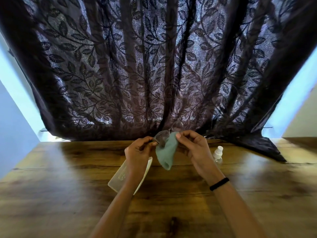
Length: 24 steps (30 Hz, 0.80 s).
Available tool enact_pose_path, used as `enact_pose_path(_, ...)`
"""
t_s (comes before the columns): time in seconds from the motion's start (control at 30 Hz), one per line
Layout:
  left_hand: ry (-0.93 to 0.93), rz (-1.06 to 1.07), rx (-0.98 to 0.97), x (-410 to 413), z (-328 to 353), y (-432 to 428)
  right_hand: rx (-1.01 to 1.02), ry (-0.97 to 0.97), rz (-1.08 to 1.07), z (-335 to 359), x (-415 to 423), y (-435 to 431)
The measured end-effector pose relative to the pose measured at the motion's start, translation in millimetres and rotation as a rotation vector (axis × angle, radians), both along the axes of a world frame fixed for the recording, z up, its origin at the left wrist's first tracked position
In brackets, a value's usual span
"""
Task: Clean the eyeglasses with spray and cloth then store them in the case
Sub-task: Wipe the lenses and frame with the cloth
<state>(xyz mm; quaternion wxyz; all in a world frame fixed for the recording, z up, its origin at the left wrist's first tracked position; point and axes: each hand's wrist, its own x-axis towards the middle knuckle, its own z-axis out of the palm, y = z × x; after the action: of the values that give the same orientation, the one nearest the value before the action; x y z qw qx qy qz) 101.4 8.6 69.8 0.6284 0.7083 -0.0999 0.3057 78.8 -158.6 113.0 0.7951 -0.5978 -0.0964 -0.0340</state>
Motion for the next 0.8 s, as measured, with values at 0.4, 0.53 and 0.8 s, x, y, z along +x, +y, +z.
enact_pose_path(0.4,0.158,-0.252,0.079,-3,5,-6,-0.281,-0.182,-0.32,-13,-4,23)
enact_pose_path(0.53,0.152,-0.239,0.028,-5,6,-7,-0.363,-0.218,-0.419,-16,1,22)
enact_pose_path(0.8,0.133,-0.28,-0.094,-10,16,-14,-0.601,-0.538,-0.547,-8,-9,34)
